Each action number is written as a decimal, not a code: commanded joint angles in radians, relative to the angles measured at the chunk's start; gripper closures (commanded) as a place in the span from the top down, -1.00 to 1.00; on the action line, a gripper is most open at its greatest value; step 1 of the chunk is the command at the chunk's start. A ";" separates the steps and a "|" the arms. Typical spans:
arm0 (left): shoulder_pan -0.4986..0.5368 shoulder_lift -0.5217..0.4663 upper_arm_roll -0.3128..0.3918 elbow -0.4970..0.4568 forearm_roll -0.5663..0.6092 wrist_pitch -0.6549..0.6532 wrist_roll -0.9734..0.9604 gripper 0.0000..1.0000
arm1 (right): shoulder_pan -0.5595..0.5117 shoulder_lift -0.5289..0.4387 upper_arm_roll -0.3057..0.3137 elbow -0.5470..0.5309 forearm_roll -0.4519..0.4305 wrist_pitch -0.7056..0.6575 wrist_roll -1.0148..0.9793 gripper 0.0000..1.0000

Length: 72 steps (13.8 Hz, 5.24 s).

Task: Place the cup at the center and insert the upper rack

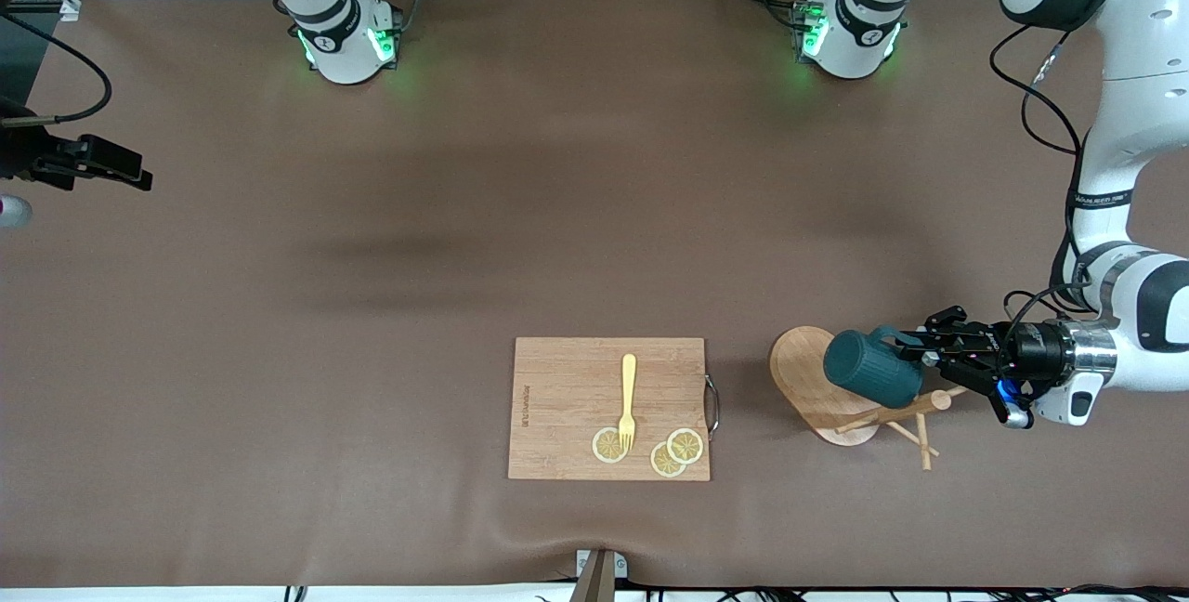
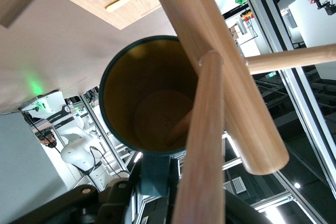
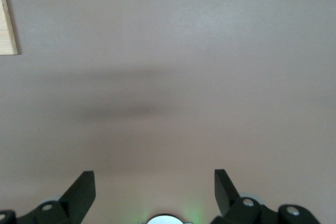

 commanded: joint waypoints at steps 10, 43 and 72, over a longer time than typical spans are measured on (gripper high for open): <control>0.011 0.019 -0.012 0.028 -0.026 -0.032 0.019 1.00 | 0.004 -0.015 0.000 -0.013 0.014 0.003 0.018 1.00; -0.030 -0.476 -0.026 0.028 0.348 -0.073 -0.151 1.00 | -0.004 -0.030 -0.005 0.009 -0.025 0.051 0.013 1.00; -0.383 -0.927 0.111 -0.291 1.333 0.188 0.384 1.00 | 0.024 -0.035 -0.002 0.000 -0.005 0.011 0.143 1.00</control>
